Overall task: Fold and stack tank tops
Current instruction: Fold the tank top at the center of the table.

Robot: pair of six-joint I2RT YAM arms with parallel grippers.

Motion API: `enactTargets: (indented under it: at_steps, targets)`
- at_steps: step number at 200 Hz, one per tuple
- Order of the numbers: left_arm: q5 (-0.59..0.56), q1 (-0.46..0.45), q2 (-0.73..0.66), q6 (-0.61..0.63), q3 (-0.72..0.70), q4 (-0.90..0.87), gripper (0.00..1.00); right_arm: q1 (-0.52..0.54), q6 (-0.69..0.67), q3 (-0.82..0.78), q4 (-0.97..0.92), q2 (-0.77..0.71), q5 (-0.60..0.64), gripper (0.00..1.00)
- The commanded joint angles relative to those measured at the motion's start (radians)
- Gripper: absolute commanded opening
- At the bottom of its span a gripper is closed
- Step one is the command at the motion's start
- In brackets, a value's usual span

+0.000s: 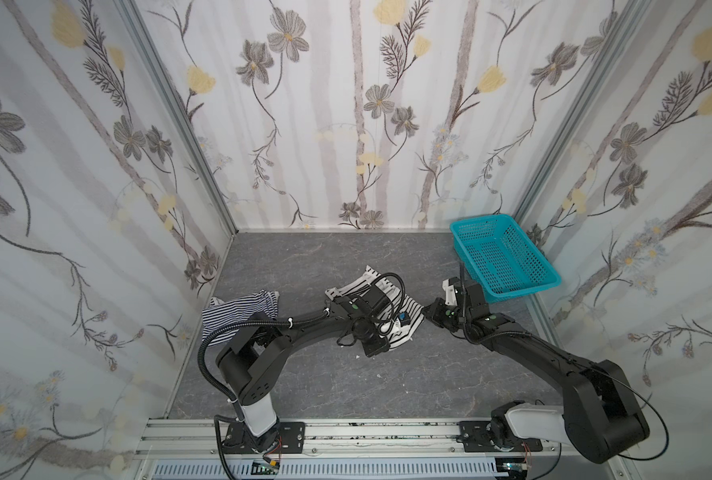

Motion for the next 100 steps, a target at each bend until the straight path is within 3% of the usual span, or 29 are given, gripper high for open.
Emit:
enactTargets:
  at_steps: [1, 44, 100]
  targets:
    - [0.194, -0.018, -0.010, 0.004, 0.019, -0.046, 0.11, 0.002, -0.011, 0.001, -0.125, -0.090, 0.065, 0.00]
    - [0.410, -0.020, -0.015, -0.013, 0.064, -0.083, 0.12, 0.002, -0.001, 0.063, -0.254, -0.242, 0.106, 0.00]
    - [0.424, 0.053, -0.019, -0.080, 0.157, -0.088, 0.10, 0.012, -0.013, 0.225, -0.269, -0.155, 0.106, 0.00]
